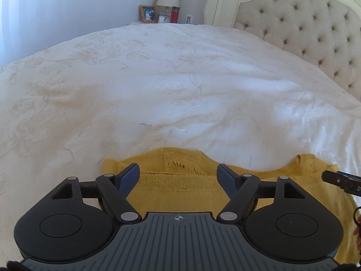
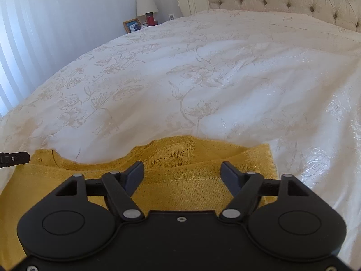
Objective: Fold small clothes
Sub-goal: 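Open both grippers and release the folded hem onto the sweater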
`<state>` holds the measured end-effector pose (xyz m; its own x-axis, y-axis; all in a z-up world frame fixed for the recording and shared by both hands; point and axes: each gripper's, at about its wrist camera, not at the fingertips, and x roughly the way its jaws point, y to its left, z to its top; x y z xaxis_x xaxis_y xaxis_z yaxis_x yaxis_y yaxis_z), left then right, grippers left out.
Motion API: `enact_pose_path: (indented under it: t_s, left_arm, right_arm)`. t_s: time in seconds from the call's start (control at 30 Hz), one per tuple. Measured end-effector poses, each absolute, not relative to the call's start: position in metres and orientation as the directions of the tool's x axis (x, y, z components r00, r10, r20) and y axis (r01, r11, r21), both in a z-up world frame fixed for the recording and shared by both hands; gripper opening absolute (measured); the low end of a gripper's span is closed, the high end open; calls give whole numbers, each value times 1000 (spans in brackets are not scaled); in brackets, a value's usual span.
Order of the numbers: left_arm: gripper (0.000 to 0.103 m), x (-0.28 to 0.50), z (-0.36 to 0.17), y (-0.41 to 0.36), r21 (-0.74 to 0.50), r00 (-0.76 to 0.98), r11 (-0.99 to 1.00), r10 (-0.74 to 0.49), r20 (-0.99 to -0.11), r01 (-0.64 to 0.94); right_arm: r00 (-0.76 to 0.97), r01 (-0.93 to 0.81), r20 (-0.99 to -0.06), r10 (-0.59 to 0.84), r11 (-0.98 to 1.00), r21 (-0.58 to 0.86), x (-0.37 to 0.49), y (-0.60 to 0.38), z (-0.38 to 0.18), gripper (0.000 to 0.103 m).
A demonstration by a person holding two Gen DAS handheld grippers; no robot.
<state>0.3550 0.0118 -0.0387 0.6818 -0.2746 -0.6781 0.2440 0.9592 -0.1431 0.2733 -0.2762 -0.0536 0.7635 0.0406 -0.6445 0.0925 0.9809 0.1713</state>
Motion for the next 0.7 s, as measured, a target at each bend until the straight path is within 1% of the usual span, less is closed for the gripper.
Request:
enact_pose_path:
  t_s: [0.07, 0.1, 0.17, 0.3, 0.37, 0.5, 0.7]
  left_arm:
    - [79, 342, -38, 9, -141, 673, 954, -289, -682, 266]
    - [79, 336, -40, 8, -135, 666, 951, -294, -685, 280]
    - [80, 322, -45, 3, -100, 656, 945, -289, -698, 310]
    - [83, 296, -61, -1, -31, 635, 938, -259, -728, 346]
    - [83, 281, -69, 2, -9, 634, 936, -245, -733, 351]
    - [85, 259, -72, 8, 13, 648, 936, -234, -725, 352]
    - [88, 237, -77, 16, -13, 637, 946, -229, -736, 325]
  right_arm:
    - [761, 66, -646, 61, 983, 170, 268, -270, -53, 93]
    - [755, 51, -652, 71, 985, 166, 265, -266, -54, 101]
    - [748, 28, -660, 71, 990, 139, 259, -259, -56, 102]
    - [722, -20, -691, 35, 999, 30, 244, -245, -62, 102]
    - [705, -25, -709, 23, 1000, 7, 235, -244, -66, 102]
    - [702, -23, -712, 13, 1000, -3, 211, -250, -68, 102]
    - [694, 10, -720, 26, 999, 45, 177, -266, -71, 102]
